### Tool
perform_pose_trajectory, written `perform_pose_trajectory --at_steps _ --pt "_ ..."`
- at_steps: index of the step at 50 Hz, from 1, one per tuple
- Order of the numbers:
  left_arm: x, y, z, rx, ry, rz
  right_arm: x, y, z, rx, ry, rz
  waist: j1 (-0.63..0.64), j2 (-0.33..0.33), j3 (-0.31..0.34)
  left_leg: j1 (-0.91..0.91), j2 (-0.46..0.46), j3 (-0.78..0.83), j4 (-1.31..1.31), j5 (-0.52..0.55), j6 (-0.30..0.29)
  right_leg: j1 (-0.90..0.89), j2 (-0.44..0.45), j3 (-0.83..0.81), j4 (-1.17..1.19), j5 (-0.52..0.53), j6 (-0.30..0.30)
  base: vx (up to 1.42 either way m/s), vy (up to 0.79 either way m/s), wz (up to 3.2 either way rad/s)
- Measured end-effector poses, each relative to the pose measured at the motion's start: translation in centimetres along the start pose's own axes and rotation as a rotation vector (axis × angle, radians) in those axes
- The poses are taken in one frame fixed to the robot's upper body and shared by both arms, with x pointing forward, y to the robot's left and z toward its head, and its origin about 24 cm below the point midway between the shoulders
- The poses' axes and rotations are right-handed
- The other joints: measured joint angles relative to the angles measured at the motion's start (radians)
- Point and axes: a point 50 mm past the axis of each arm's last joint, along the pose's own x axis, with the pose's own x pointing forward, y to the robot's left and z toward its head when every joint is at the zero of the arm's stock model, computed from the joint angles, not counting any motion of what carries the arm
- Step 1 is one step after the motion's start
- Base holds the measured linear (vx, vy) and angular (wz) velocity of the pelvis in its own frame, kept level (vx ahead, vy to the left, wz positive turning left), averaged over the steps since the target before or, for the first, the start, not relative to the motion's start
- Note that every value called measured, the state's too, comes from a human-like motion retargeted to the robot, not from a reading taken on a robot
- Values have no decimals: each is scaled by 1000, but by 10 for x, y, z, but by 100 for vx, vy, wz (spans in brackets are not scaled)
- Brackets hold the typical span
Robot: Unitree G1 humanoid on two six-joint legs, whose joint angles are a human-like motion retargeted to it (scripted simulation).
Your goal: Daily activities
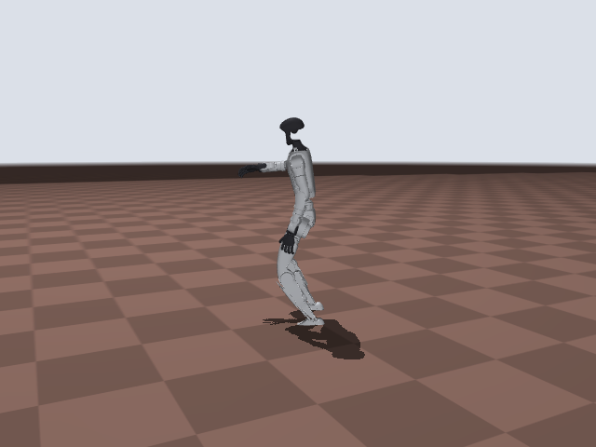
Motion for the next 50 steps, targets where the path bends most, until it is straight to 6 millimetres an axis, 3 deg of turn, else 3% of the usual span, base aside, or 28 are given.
perform_pose_trajectory --at_steps 4,7,10,13,15,18,20,22,24,26,28,29,30,31,33,35,37,40,42,44,46,48,50 --pt "-15 -23 -63 -76 226 -85 7 -56 46 -28 -165 -173 39 -2 -7 -30 17 1 48 -6 -4 -21 4 -12 20 -8 -3 -3 -2 -9" --pt "-27 -42 -90 -140 312 -163 4 -75 68 -30 -249 -227 51 10 -11 -54 22 2 78 -6 -6 -41 3 -17 41 -14 -3 0 0 0" --pt "-34 -60 -101 -213 340 -236 1 -76 79 -19 -305 -229 47 30 -18 -73 18 2 100 -3 -6 -62 -2 -13 62 -20 0 0 0 0" --pt "-33 -66 -96 -258 311 -283 -3 -55 76 16 -316 -182 22 57 -27 -82 5 2 103 1 1 -76 -9 -2 70 -28 8 7 2 -9" --pt "-28 -58 -83 -258 249 -291 -6 -32 67 45 -300 -129 -1 77 -31 -81 -7 4 95 4 6 -78 -15 6 71 -33 12 10 3 -4" --pt "-17 -25 -40 -203 59 -246 -17 16 42 92 -220 0 -39 109 -27 -69 -29 7 74 6 15 -75 -32 15 70 -42 19 10 4 9" --pt "-15 7 8 -129 -136 -178 -31 54 16 110 -117 113 -61 132 -19 -62 -46 5 62 5 21 -71 -45 17 77 -49 18 7 4 27" --pt "-25 45 78 -23 -400 -57 -50 97 -16 113 25 266 -70 152 -9 -60 -66 -3 55 2 27 -72 -60 17 91 -57 13 4 4 39" --pt "-61 82 163 86 -730 102 -74 140 -44 106 162 440 -67 166 -2 -60 -88 -12 52 1 34 -73 -81 14 109 -69 6 1 3 44" --pt "-126 102 246 196 -1114 272 -96 174 -59 92 255 597 -59 173 0 -66 -109 -17 56 1 38 -78 -104 9 130 -82 0 -2 3 42" --pt "-206 101 304 301 -1487 425 -107 195 -59 73 277 696 -51 173 -1 -72 -122 -16 65 2 41 -81 -125 1 145 -92 0 -4 3 30" --pt "-239 94 320 346 -1637 483 -106 199 -54 62 252 712 -47 171 -1 -74 -125 -14 68 3 42 -82 -133 -4 148 -95 1 -5 3 19" --pt "-269 85 331 387 -1772 534 -102 200 -46 51 216 716 -41 168 -2 -76 -126 -11 72 3 43 -82 -140 -9 150 -97 4 0 0 0" --pt "-282 76 335 404 -1846 546 -91 194 -33 42 148 685 -34 163 -1 -75 -124 -6 74 2 44 -80 -143 -13 149 -98 6 0 0 0" --pt "-289 63 335 403 -1904 527 -65 174 3 34 -29 575 -19 155 4 -68 -118 6 75 0 45 -75 -146 -18 145 -99 12 -2 0 -13" --pt "-259 58 327 367 -1797 428 -41 143 53 42 -260 412 -6 146 11 -57 -110 17 75 -3 43 -71 -144 -17 142 -99 19 -2 0 -38" --pt "-198 51 304 319 -1541 239 -28 103 113 56 -528 222 0 138 17 -45 -103 24 65 -5 40 -71 -136 -9 136 -97 24 0 -2 -48" --pt "-111 21 233 248 -1108 -115 -42 47 197 59 -937 -52 9 127 14 -19 -91 40 43 0 35 -66 -118 8 124 -87 24 3 -3 -52" --pt "-94 1 196 205 -974 -284 -59 28 227 68 -1106 -157 17 122 9 -1 -84 50 26 3 30 -58 -110 15 111 -85 24 5 -4 -36" --pt "-101 -9 191 190 -994 -365 -67 27 235 82 -1167 -163 20 124 4 6 -79 51 17 2 25 -51 -104 13 100 -89 24 0 0 0" --pt "-126 -8 216 223 -1140 -366 -61 42 224 97 -1108 -65 19 131 0 1 -76 44 21 -1 21 -47 -102 5 96 -98 23 4 -5 16" --pt "-164 -2 256 293 -1364 -290 -47 73 192 107 -928 109 17 143 -4 -10 -77 30 36 -3 20 -45 -107 -9 99 -112 20 1 -5 31" --pt "-216 7 298 368 -1638 -119 -35 115 141 88 -665 325 21 156 -8 -22 -84 15 60 0 19 -41 -119 -26 114 -127 13 -1 -5 40"
